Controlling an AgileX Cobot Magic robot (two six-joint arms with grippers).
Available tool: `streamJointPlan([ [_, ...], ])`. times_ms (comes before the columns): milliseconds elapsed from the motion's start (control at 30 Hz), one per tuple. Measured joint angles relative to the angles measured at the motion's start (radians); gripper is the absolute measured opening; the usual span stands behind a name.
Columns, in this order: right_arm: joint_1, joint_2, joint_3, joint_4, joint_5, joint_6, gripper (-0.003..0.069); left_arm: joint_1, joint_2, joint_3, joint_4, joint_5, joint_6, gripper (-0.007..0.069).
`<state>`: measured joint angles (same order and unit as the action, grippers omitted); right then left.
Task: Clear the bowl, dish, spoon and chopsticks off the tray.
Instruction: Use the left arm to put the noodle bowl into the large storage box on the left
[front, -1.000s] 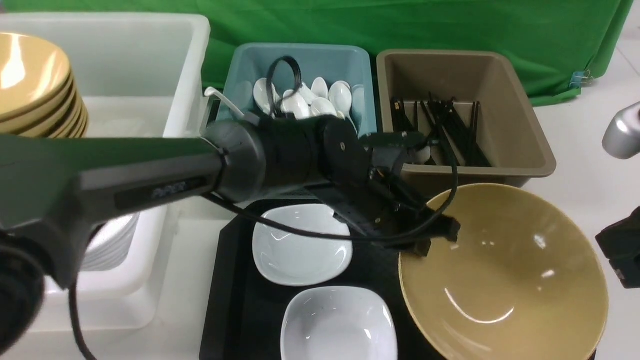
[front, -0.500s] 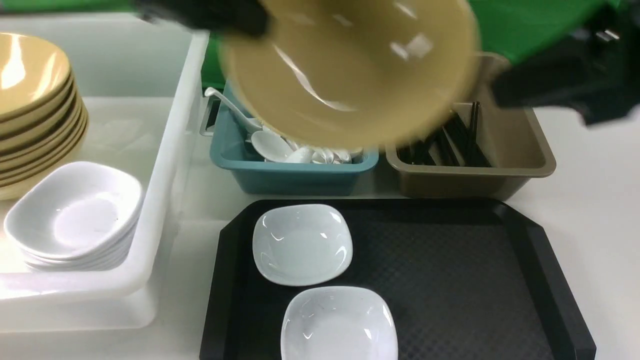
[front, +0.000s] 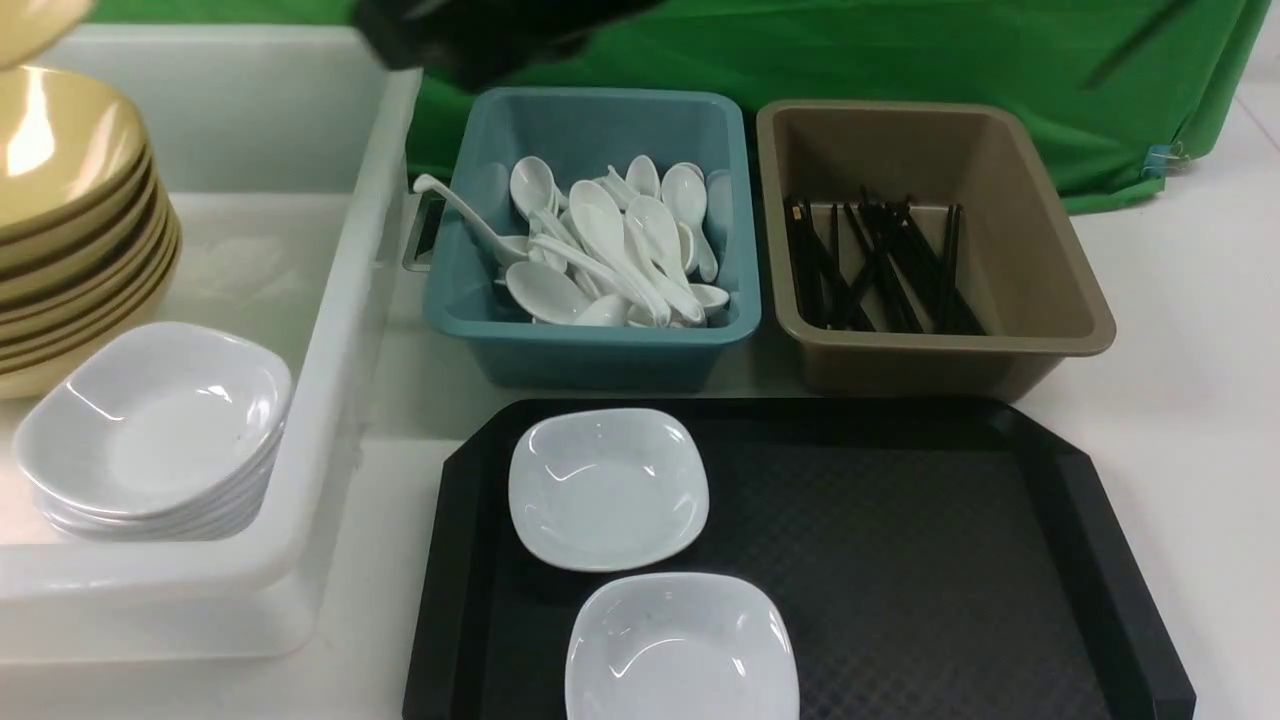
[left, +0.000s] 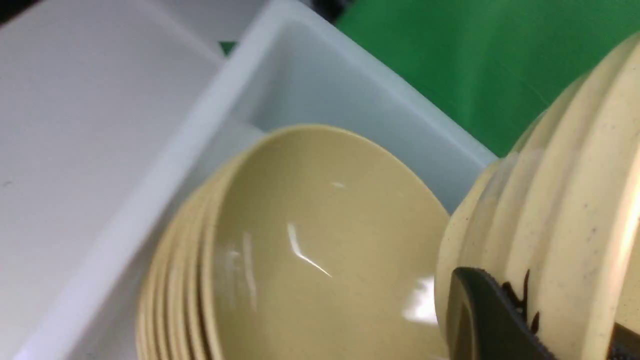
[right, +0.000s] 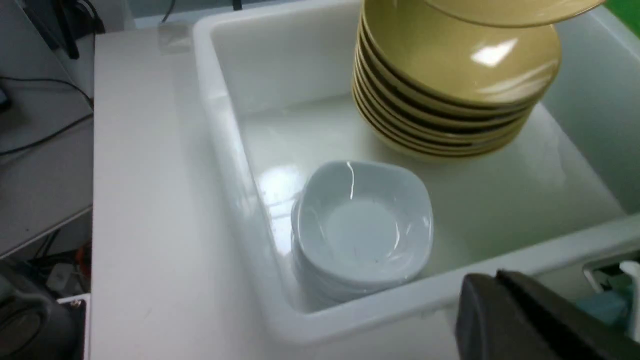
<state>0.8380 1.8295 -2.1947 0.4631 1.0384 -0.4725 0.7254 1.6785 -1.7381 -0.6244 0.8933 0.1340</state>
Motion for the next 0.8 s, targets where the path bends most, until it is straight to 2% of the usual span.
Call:
streamJointPlan([
  [233,0.036,0.066,-0.065,0.000,-0.108,-0.025,0.0010,0.010,0.139,0.000,-0.043,-0.019,-0.001,0.0018],
  [400,0.037,0.066,-0.069,0.000,-0.121,-0.031,0.0010,0.005,0.190,0.000,-0.066,0.000,-0.001,0.0079],
  [567,0.037,0.066,-0.070,-0.035,-0.110,-0.037,0.0013,0.004,0.195,0.000,-0.072,0.040,-0.004,0.0269],
  [633,0.037,0.063,-0.070,-0.077,-0.101,-0.023,0.0013,0.004,0.186,-0.002,-0.071,0.044,-0.005,0.0318],
  [700,0.024,0.049,-0.070,-0.203,-0.072,0.071,0.0016,0.005,0.155,-0.029,-0.021,0.062,-0.007,0.0421],
  [767,0.012,0.042,-0.070,-0.254,-0.050,0.104,0.0017,0.005,0.137,-0.049,0.022,0.067,-0.008,0.0454],
  [800,-0.015,0.024,-0.070,-0.335,0.019,0.147,0.0018,0.005,0.106,-0.090,0.091,0.075,-0.024,0.0484],
])
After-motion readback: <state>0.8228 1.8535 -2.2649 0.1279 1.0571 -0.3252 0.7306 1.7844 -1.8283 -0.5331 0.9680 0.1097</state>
